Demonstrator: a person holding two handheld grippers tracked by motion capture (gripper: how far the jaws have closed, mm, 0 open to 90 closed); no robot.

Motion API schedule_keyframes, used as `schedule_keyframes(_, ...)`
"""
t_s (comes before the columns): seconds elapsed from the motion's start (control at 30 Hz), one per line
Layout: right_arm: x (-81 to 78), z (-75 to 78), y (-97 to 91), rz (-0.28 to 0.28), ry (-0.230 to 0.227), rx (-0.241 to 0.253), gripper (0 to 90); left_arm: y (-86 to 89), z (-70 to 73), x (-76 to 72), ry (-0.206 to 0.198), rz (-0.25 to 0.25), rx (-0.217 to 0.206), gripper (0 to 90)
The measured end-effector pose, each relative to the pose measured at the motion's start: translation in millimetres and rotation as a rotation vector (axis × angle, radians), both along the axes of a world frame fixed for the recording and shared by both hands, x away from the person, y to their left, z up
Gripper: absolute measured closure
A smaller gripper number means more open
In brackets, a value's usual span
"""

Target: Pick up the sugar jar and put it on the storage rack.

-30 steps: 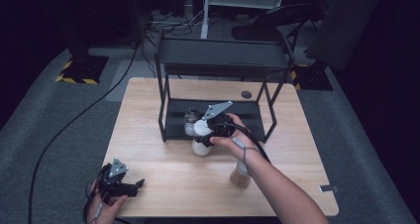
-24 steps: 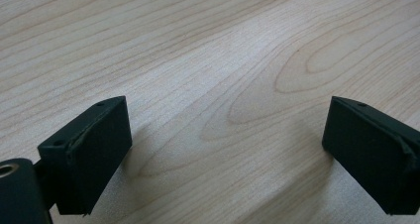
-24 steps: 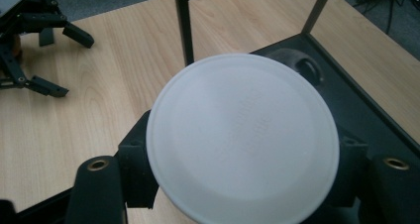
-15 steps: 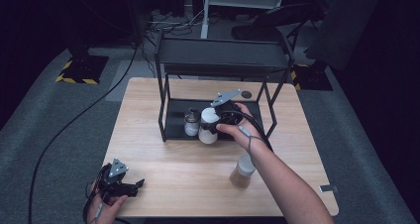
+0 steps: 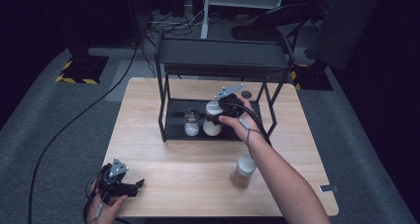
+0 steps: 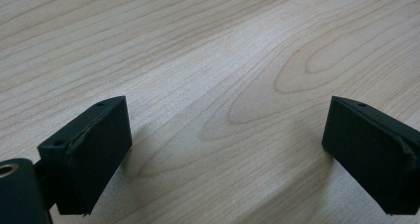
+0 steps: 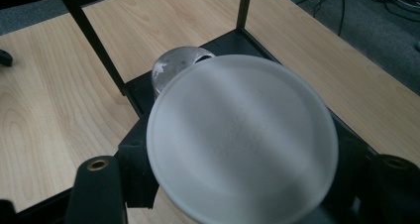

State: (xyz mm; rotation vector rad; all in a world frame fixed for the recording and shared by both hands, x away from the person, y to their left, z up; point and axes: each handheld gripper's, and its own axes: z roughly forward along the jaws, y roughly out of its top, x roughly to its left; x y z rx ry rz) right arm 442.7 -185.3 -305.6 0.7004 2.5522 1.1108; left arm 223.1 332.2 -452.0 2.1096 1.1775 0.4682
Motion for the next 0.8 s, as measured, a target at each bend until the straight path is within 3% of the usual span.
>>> schedule_keyframes(0.8,21.6,-26.8,-0.4,-0.065,0.055,-0.021,33.3,0.2,-0.2,0.0,-0.001,-0.003,0.0,4.4)
